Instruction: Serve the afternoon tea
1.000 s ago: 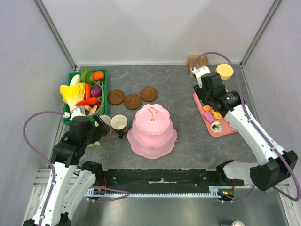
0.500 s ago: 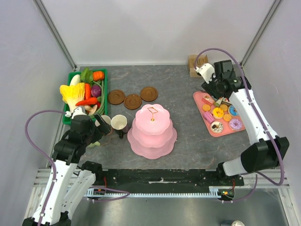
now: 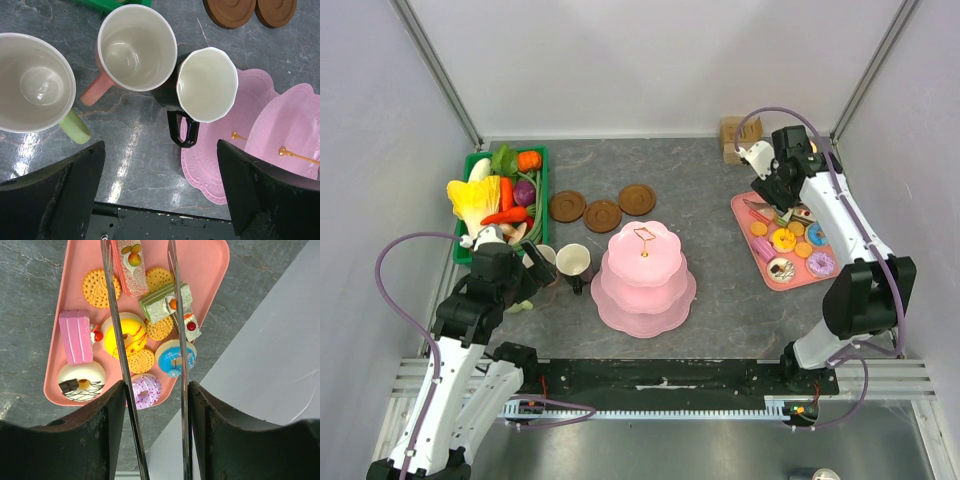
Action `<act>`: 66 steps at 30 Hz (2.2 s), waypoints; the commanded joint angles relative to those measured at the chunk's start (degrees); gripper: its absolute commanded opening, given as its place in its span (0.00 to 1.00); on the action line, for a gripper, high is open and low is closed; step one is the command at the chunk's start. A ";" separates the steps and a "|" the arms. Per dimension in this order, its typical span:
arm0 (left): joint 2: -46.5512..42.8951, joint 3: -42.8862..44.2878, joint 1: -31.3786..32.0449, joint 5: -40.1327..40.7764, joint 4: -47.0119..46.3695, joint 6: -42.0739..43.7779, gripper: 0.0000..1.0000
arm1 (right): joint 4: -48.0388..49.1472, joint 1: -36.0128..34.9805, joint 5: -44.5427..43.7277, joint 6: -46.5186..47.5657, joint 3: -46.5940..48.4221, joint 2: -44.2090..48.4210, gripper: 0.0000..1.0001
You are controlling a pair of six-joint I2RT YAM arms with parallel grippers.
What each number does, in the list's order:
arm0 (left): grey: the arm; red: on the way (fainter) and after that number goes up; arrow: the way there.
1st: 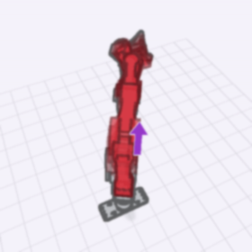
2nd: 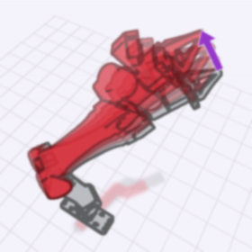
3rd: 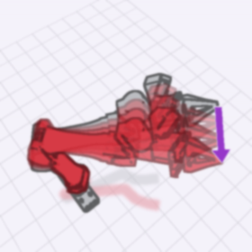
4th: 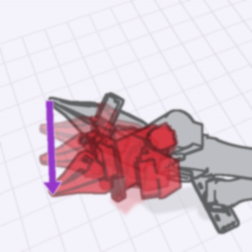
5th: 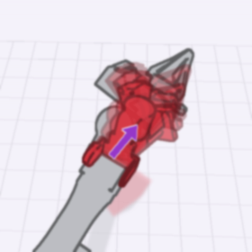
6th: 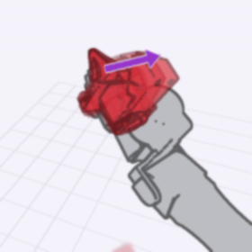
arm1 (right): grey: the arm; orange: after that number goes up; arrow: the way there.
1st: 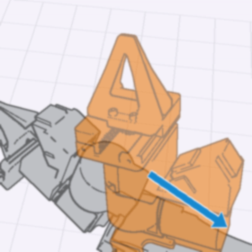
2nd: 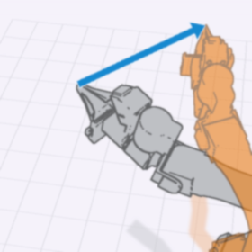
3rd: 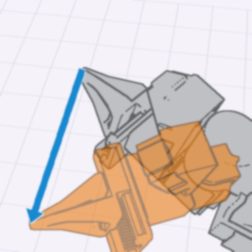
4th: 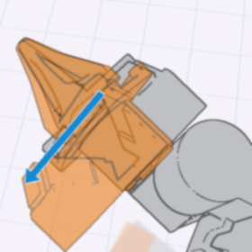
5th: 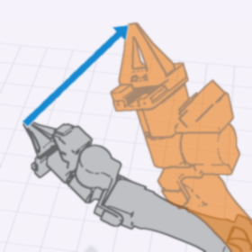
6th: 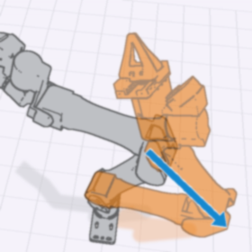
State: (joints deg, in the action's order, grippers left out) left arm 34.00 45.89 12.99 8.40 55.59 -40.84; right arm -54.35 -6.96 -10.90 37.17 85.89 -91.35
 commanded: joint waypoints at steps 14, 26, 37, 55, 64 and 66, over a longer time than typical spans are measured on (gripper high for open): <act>0.54 0.08 0.10 -0.58 -1.89 1.64 0.98 | 1.00 3.53 1.48 -1.13 4.20 -6.91 0.38; 0.89 1.04 0.10 0.03 -1.89 1.82 0.98 | 8.28 3.45 7.02 -15.79 2.37 5.82 0.33; 2.48 2.89 0.10 -5.23 -5.49 1.20 0.99 | 14.79 -1.91 18.89 -46.11 -12.04 22.16 0.33; -0.16 -1.68 0.10 -11.04 -6.02 0.23 0.99 | 14.18 -15.19 24.78 -58.08 -37.80 44.33 0.34; -0.60 -2.47 0.19 -12.45 -6.02 0.59 1.00 | 22.17 -15.19 30.76 -57.21 -42.90 43.02 0.36; -0.86 -2.47 0.10 -12.45 -6.02 0.59 0.99 | 23.67 -15.19 31.28 -57.03 -43.78 42.57 0.36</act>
State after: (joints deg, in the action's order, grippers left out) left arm 33.93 43.64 12.99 -2.83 51.29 -40.84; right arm -37.39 -21.98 17.04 -20.36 43.13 -48.34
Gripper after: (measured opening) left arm 0.993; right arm 0.384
